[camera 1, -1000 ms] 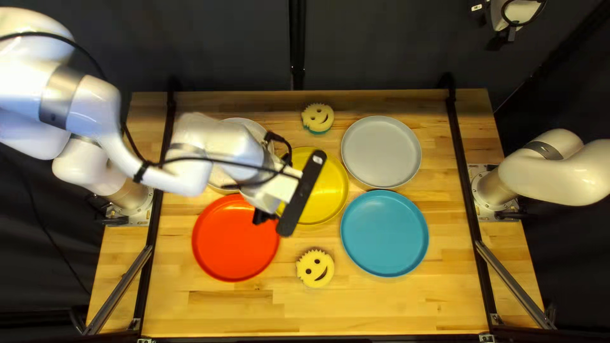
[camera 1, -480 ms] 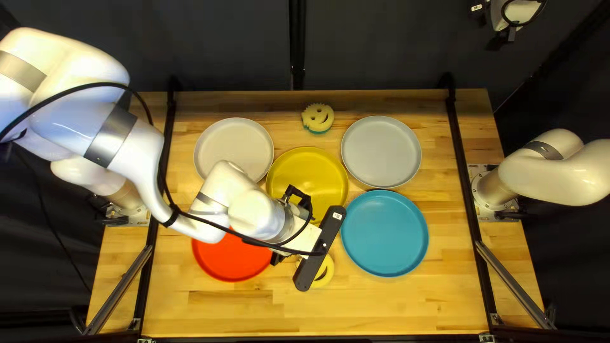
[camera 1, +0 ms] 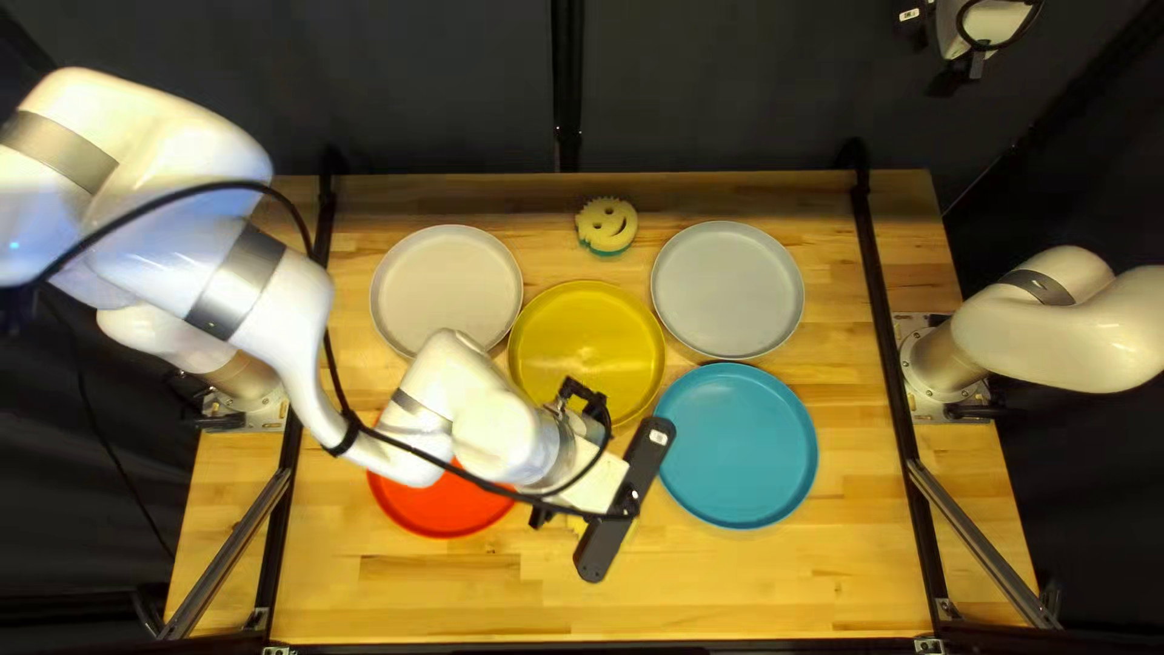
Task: Pick up sponge and scrub the plate
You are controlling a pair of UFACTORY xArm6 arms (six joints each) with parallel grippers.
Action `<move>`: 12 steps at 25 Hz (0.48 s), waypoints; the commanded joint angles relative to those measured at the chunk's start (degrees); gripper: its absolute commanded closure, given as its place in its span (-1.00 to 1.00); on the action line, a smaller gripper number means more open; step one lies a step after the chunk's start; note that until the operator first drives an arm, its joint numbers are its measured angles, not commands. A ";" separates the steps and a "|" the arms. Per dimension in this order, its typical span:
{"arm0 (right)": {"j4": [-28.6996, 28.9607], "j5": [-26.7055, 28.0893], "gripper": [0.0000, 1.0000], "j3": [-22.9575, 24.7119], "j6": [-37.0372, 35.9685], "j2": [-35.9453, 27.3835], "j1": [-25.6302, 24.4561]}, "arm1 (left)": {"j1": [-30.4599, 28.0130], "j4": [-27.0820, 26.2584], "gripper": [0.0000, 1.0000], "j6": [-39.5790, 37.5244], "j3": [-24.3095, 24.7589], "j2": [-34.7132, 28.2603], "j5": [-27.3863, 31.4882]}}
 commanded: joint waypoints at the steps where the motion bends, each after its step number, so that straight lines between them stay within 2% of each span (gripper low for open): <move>1: 0.00 0.00 -1.00 0.00 0.00 0.00 0.00 | -2.19 0.72 -1.00 -1.82 -1.55 2.94 -0.86; 8: 0.00 0.00 -1.00 0.00 0.00 0.00 0.00 | -4.11 6.33 -1.00 -7.50 -0.88 8.21 -7.01; 12: 0.00 0.00 -1.00 0.00 0.00 0.00 0.00 | -5.06 9.55 -1.00 -11.31 1.25 8.28 -8.90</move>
